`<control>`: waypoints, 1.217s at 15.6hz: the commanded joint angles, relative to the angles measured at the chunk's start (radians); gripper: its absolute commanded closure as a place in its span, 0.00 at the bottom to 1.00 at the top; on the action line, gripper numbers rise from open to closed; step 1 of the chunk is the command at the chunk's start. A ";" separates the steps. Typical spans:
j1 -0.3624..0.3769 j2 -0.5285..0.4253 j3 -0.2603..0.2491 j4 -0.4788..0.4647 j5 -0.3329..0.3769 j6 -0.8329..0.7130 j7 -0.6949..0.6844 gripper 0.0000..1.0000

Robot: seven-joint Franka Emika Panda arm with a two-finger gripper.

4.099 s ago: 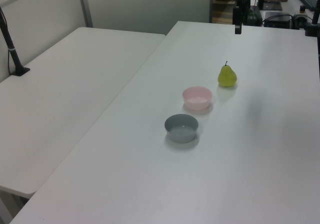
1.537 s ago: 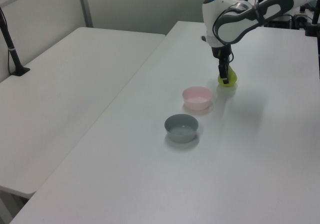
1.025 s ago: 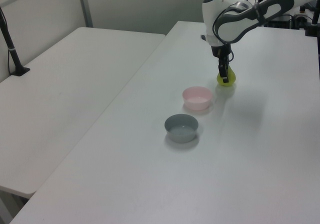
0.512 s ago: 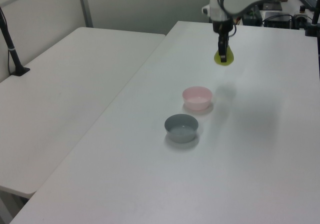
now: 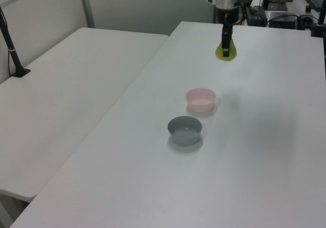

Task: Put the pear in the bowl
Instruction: 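Carry the pear over the pink bowl and lower it in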

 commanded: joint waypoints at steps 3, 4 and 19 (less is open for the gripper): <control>0.124 0.075 -0.018 0.060 0.046 -0.002 0.157 0.71; 0.132 0.092 -0.018 0.069 0.046 -0.001 0.166 0.71; 0.172 0.260 -0.008 0.074 0.030 0.176 0.255 0.32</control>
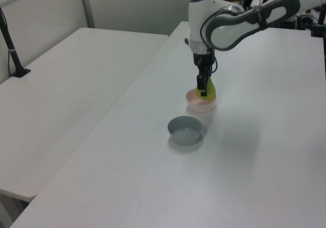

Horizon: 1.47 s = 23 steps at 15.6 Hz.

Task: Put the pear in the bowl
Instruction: 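Open the gripper to release the pear and raise the arm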

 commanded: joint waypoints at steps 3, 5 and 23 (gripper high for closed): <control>0.023 0.019 -0.011 0.018 0.003 0.019 0.021 0.00; 0.023 0.018 -0.011 0.018 0.003 0.018 0.021 0.00; -0.307 -0.373 0.158 -0.018 -0.150 -0.372 0.000 0.00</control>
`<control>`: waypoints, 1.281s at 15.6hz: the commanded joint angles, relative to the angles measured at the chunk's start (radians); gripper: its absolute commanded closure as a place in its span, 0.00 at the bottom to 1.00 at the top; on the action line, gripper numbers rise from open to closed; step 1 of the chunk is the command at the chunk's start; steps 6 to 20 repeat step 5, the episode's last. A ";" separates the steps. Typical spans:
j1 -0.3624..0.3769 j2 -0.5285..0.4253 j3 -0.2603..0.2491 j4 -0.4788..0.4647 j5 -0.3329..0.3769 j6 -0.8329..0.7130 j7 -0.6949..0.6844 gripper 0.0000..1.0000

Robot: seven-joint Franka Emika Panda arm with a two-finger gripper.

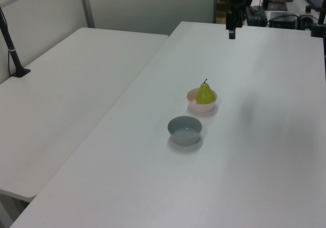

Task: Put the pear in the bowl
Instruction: 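Open the gripper to release the pear and raise the arm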

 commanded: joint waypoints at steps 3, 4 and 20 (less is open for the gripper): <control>-0.064 -0.052 0.031 -0.043 -0.016 -0.015 -0.023 0.00; -0.064 -0.051 0.031 -0.043 -0.016 -0.013 -0.023 0.00; -0.064 -0.051 0.031 -0.043 -0.016 -0.013 -0.023 0.00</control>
